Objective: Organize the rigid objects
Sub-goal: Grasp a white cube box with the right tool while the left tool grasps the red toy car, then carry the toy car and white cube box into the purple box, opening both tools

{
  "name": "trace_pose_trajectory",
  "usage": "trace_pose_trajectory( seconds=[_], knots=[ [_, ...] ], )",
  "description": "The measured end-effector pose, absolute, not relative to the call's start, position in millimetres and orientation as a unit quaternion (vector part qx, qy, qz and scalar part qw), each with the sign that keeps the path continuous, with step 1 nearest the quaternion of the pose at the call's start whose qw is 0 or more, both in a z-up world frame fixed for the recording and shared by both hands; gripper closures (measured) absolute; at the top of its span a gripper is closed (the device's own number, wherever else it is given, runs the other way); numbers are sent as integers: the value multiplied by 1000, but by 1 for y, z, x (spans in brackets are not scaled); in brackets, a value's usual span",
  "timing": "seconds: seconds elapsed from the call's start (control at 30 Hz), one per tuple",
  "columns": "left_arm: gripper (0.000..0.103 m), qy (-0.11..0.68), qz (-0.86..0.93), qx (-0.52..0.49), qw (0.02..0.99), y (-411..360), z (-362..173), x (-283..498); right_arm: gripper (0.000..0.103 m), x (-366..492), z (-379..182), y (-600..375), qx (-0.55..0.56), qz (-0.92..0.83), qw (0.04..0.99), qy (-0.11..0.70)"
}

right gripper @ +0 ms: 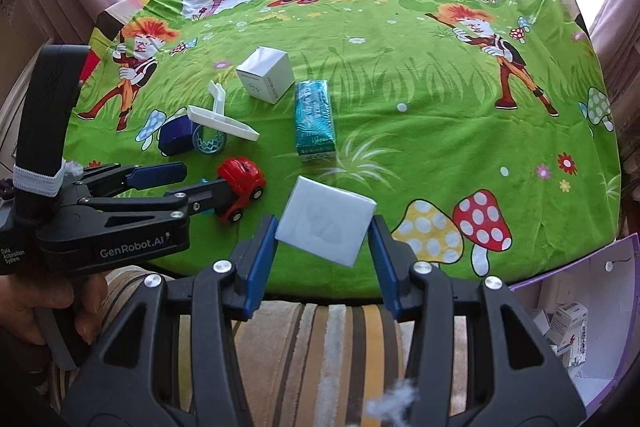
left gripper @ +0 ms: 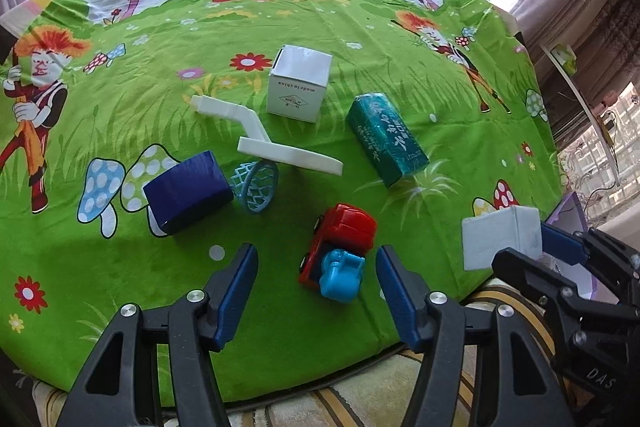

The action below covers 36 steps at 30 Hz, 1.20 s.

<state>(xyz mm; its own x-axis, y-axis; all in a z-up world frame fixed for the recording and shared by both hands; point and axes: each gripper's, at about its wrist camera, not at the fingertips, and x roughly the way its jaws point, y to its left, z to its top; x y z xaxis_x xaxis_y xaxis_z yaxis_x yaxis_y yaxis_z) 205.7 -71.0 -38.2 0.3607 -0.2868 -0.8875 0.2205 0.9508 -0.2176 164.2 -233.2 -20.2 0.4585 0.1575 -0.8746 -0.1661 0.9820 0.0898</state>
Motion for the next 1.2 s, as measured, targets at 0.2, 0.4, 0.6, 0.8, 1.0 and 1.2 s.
trace_pose_trajectory(
  seconds=[0.2, 0.4, 0.6, 0.8, 1.0, 1.2],
  knots=[
    [50, 525, -165, 22, 835, -83, -31, 190, 52, 151, -13, -254, -1, 85, 860, 503],
    [64, 525, -175, 56, 831, -93, -33, 190, 52, 139, -8, -278, 9, 73, 863, 499],
    [84, 526, -182, 57, 829, -92, -35, 190, 52, 131, -8, -297, 19, 61, 864, 499],
    [85, 515, -184, 64, 835, -94, -28, 184, 52, 124, -5, -307, 21, 57, 865, 498],
    [85, 504, -196, 69, 838, -106, -16, 172, 52, 115, -2, -320, 23, 48, 867, 496],
    [85, 494, -212, 61, 841, -119, -1, 159, 52, 100, 2, -341, 27, 27, 869, 493]
  ],
)
